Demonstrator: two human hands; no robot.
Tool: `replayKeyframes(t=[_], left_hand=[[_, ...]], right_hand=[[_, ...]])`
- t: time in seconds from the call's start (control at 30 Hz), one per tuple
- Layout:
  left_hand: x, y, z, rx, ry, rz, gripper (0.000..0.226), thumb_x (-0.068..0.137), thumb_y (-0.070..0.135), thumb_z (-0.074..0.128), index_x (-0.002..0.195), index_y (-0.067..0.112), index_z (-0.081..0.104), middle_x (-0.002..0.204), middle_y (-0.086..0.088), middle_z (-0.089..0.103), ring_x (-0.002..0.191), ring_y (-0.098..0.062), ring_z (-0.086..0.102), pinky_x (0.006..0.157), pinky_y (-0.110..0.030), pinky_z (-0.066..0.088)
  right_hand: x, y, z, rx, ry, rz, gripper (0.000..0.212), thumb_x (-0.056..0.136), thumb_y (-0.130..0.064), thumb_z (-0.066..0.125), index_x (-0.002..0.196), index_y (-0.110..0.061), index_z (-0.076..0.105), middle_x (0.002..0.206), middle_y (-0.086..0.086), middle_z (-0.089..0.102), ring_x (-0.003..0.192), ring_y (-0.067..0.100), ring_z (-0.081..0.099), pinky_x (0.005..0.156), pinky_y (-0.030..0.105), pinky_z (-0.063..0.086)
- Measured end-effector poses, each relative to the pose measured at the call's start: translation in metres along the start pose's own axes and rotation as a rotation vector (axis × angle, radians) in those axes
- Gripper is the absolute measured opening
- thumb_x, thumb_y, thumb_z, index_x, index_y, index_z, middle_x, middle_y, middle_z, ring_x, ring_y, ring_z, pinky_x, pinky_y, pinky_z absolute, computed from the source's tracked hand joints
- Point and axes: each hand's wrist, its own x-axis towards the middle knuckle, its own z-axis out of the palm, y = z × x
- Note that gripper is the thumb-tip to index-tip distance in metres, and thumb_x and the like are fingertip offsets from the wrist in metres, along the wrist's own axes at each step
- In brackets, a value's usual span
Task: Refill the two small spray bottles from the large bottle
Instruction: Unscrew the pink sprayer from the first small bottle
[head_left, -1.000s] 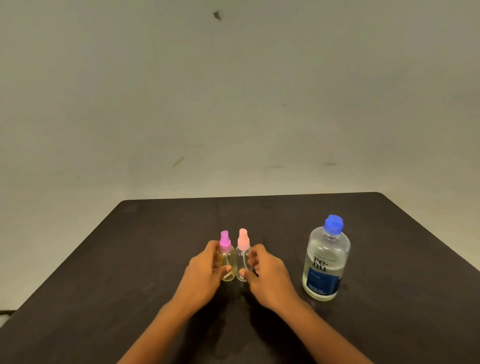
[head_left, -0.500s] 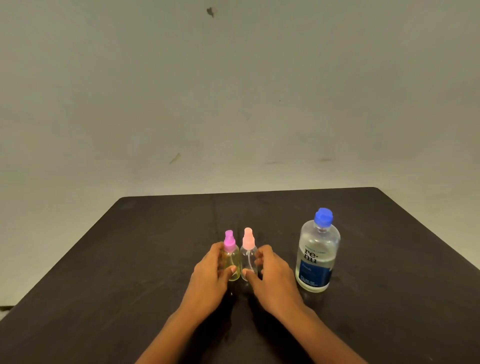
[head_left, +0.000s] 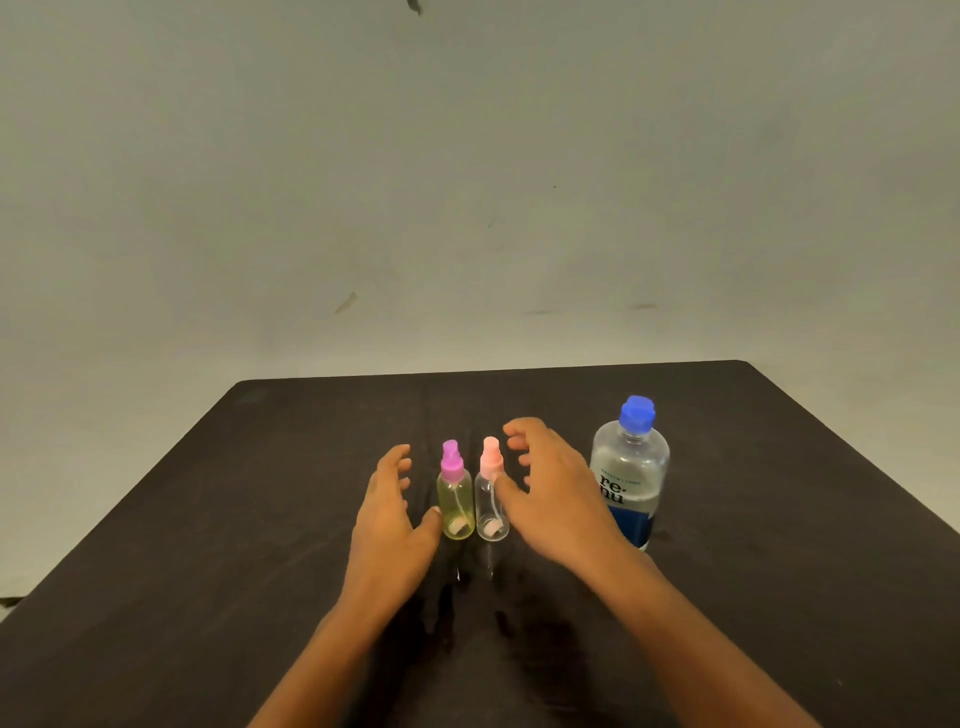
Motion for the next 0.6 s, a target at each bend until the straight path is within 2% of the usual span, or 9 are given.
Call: replayKeyframes(t=[0.17, 0.27, 0.37, 0.47, 0.6], left_hand=[[-0.012, 0.013, 0.002, -0.030, 0.167, 0.116, 0.066, 0.079, 0.006, 0.066, 0.136, 0.021, 0.036, 0.135, 0.006, 0.044, 0.124, -0.007, 0.042, 0.099, -0.022, 0.032], [-0.018, 0.019, 0.004, -0.039, 0.229, 0.186, 0.061, 0.080, 0.008, 0.067, 0.133, 0.022, 0.040, 0.130, 0.009, 0.047, 0.121, -0.003, 0.044, 0.095, -0.009, 0.028], [-0.021, 0.022, 0.006, -0.055, 0.256, 0.246, 0.054, 0.080, 0.010, 0.069, 0.124, 0.028, 0.045, 0.120, 0.013, 0.052, 0.113, 0.005, 0.047, 0.091, 0.000, 0.031], [-0.024, 0.024, 0.010, -0.042, 0.242, 0.292, 0.047, 0.080, 0.011, 0.070, 0.117, 0.031, 0.049, 0.113, 0.015, 0.056, 0.107, 0.003, 0.051, 0.088, -0.002, 0.036], [-0.027, 0.024, 0.019, -0.024, 0.144, 0.284, 0.057, 0.078, 0.019, 0.074, 0.123, 0.037, 0.043, 0.118, 0.020, 0.053, 0.109, 0.004, 0.051, 0.088, -0.006, 0.041]], right_hand=[[0.013, -0.008, -0.003, -0.122, -0.110, -0.077, 0.038, 0.095, -0.025, 0.052, 0.132, -0.023, 0.046, 0.120, 0.000, 0.057, 0.108, 0.016, 0.055, 0.090, 0.032, 0.047], [0.017, -0.011, -0.003, -0.190, -0.136, -0.082, 0.020, 0.093, -0.020, 0.054, 0.112, -0.021, 0.055, 0.102, 0.002, 0.063, 0.091, 0.019, 0.058, 0.079, 0.032, 0.049], [0.017, -0.010, -0.004, -0.224, -0.120, -0.073, 0.005, 0.091, -0.021, 0.054, 0.096, -0.020, 0.057, 0.091, 0.000, 0.063, 0.084, 0.019, 0.058, 0.073, 0.032, 0.048], [0.015, -0.009, -0.011, -0.212, -0.092, -0.072, 0.004, 0.090, -0.024, 0.058, 0.092, -0.020, 0.057, 0.087, -0.002, 0.064, 0.080, 0.017, 0.058, 0.062, 0.025, 0.040], [0.012, -0.008, -0.015, -0.210, -0.107, -0.072, 0.009, 0.087, -0.025, 0.061, 0.094, -0.020, 0.060, 0.089, -0.002, 0.064, 0.082, 0.018, 0.058, 0.073, 0.032, 0.049]])
